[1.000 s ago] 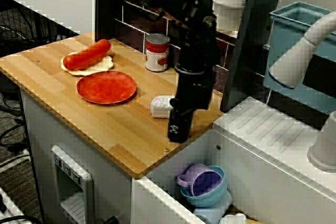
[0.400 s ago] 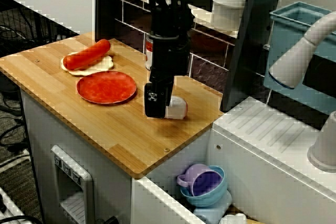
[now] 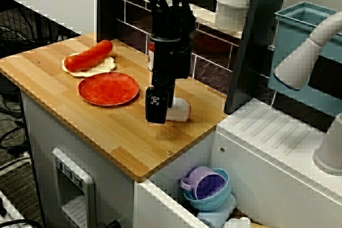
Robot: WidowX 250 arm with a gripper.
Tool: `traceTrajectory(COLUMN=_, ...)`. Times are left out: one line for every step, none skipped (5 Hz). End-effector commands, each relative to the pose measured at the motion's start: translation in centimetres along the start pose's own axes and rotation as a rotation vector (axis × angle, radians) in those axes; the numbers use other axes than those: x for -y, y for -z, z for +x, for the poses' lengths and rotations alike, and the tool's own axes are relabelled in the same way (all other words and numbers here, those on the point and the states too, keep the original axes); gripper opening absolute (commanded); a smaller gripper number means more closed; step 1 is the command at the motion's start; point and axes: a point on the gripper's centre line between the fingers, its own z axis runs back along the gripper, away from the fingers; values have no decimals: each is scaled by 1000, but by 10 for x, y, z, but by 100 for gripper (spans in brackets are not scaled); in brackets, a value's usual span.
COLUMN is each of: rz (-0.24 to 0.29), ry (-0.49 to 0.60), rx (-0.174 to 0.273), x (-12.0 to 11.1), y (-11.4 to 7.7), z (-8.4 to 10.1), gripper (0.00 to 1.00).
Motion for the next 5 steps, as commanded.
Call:
traceTrajectory(rz=102, ry=-8, rx=57, x=-8, y=-33, z=12, gripper=100)
traceTrajectory(rz=104, ry=-12, rx=58, x=-11, y=-39, z=12, gripper=100)
traceTrajectory(rz=111, ry=-19, rx=56, x=-14, y=-48, z=11, gripper=100)
traceTrajectory(rz=118, ry=-16, rx=55, x=-18, y=-48, z=8, gripper=100)
traceTrajectory(rz=132, ry=-53, rx=53, x=-23, y=-39, z=4, gripper=100)
